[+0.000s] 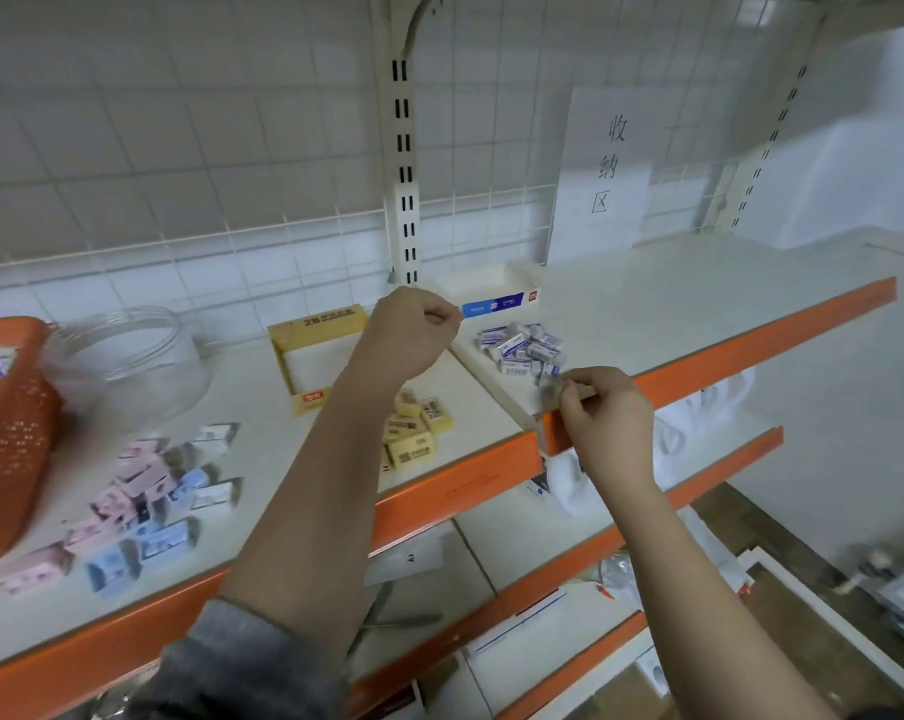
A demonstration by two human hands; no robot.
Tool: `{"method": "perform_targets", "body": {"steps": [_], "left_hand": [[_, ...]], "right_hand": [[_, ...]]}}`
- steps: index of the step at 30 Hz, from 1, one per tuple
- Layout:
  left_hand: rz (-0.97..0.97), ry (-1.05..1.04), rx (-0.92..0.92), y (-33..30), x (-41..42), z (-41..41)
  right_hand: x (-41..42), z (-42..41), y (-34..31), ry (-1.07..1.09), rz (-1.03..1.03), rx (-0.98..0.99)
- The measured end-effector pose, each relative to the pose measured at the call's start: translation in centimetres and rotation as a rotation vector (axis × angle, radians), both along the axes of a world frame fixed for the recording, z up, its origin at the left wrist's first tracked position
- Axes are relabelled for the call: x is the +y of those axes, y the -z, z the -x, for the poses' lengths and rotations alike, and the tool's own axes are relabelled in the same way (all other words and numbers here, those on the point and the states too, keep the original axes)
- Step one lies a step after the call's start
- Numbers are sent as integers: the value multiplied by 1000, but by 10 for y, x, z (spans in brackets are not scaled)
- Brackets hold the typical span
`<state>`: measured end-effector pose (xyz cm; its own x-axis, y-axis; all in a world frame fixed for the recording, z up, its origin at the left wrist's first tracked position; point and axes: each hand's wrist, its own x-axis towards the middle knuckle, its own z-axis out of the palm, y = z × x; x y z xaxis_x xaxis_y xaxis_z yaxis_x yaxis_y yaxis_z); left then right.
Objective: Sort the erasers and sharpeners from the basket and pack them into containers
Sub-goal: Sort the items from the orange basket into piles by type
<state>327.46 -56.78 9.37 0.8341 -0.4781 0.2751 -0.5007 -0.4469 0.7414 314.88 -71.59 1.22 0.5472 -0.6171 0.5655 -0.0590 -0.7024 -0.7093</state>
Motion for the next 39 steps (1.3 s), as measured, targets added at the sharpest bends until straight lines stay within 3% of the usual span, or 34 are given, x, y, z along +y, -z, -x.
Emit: {"method": "perform_targets", "body": {"steps": [12, 20, 27, 32, 39], "left_hand": [[-188, -122, -182, -32, 288, -9], [-230, -362, -125, -22, 435, -12], [-245, -503, -78, -14, 477, 0], [-248, -543, -52, -13, 479, 2], [-242, -554, -89, -9, 480, -3]], "right_hand": [[227, -64, -51, -197, -107, -36], [360, -125, -97, -453, 117, 157], [412, -207, -105, -683, 531, 585], [427, -240, -91, -657, 800, 818], [432, -250, -84, -665, 735, 796]]}}
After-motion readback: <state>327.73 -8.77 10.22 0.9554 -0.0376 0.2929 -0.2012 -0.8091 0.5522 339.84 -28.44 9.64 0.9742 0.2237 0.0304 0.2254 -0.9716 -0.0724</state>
